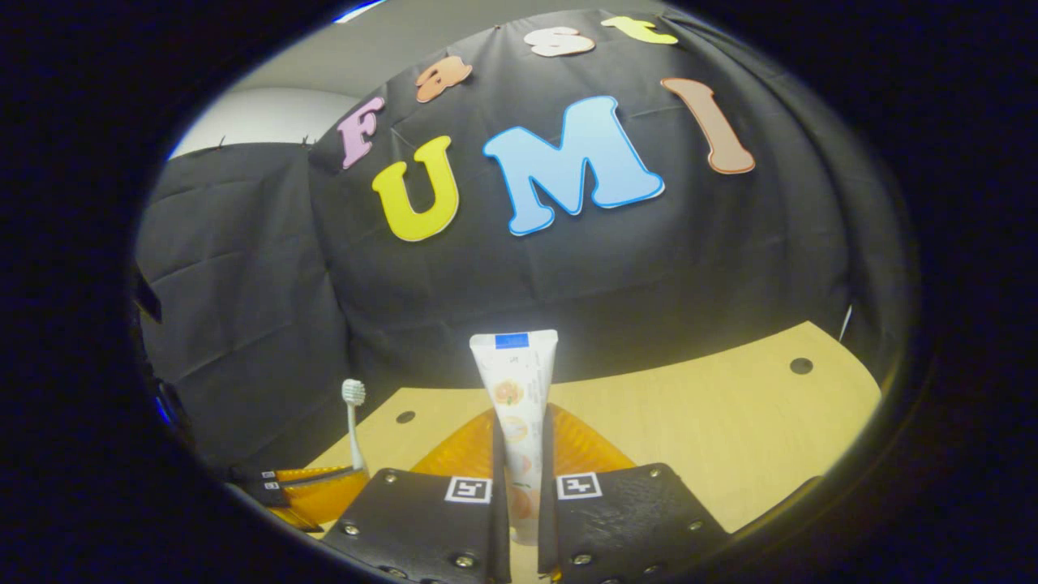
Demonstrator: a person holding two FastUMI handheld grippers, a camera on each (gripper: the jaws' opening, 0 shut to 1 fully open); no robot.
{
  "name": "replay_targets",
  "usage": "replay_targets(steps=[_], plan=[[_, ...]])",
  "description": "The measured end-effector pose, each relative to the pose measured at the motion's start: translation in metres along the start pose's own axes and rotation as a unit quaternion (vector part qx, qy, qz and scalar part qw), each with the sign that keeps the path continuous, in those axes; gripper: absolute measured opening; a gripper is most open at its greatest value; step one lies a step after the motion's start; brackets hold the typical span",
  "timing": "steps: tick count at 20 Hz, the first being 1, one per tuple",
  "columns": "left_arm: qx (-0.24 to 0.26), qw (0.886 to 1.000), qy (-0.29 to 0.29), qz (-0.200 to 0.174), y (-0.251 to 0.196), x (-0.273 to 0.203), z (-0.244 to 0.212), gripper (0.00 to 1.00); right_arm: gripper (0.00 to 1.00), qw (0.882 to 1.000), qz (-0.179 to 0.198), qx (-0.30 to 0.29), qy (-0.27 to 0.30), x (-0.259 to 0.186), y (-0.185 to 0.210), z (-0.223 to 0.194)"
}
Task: Put the toothbrush and toothpaste on the desktop into the cup, then pick up the cup and place it on the coaster on the desktop.
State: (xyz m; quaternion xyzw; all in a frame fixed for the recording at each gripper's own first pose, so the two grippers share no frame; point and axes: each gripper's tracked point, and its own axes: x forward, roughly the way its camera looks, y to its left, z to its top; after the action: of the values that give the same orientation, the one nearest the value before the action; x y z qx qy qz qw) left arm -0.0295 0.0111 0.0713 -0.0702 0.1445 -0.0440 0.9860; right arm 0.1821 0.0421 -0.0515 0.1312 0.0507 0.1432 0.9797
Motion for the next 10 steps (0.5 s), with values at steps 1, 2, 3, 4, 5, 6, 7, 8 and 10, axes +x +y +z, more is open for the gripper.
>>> replay_targets(steps=[1, 2, 3, 4, 5, 6, 7, 8, 10], plan=[[-0.002, 1.0, -0.009, -0.002, -0.002, 0.001, 0.006, 0.07, 0.15, 1.0, -0.003, -0.004, -0.006, 0.006, -0.004, 0.0], [-0.004, 1.0, -0.02, -0.004, -0.004, 0.003, 0.012, 0.07, 0.15, 1.0, -0.003, -0.01, -0.015, 0.011, -0.007, 0.001], [-0.009, 0.999, -0.036, -0.006, -0.005, 0.005, 0.021, 0.08, 0.15, 0.999, -0.005, -0.019, -0.026, 0.016, -0.011, 0.003], [-0.011, 0.999, -0.041, -0.007, -0.008, 0.006, 0.025, 0.07, 0.15, 0.999, -0.007, -0.027, -0.036, 0.023, -0.015, 0.005], [-0.012, 0.999, -0.043, -0.006, -0.007, 0.008, 0.025, 0.07, 0.15, 0.999, -0.01, -0.033, -0.041, 0.031, -0.02, 0.003], [-0.012, 0.999, -0.046, -0.003, -0.007, 0.008, 0.026, 0.07, 0.15, 0.998, -0.012, -0.038, -0.044, 0.039, -0.022, -0.001], [-0.011, 0.999, -0.049, -0.004, -0.008, 0.008, 0.029, 0.07, 0.14, 0.998, -0.012, -0.039, -0.04, 0.047, -0.024, -0.009], [-0.01, 0.999, -0.05, -0.001, -0.007, 0.009, 0.03, 0.07, 0.15, 0.999, -0.015, -0.039, -0.029, 0.053, -0.027, -0.019], [-0.013, 0.999, -0.047, 0.001, -0.007, 0.011, 0.029, 0.07, 0.14, 0.999, -0.018, -0.041, -0.01, 0.063, -0.03, -0.037]])
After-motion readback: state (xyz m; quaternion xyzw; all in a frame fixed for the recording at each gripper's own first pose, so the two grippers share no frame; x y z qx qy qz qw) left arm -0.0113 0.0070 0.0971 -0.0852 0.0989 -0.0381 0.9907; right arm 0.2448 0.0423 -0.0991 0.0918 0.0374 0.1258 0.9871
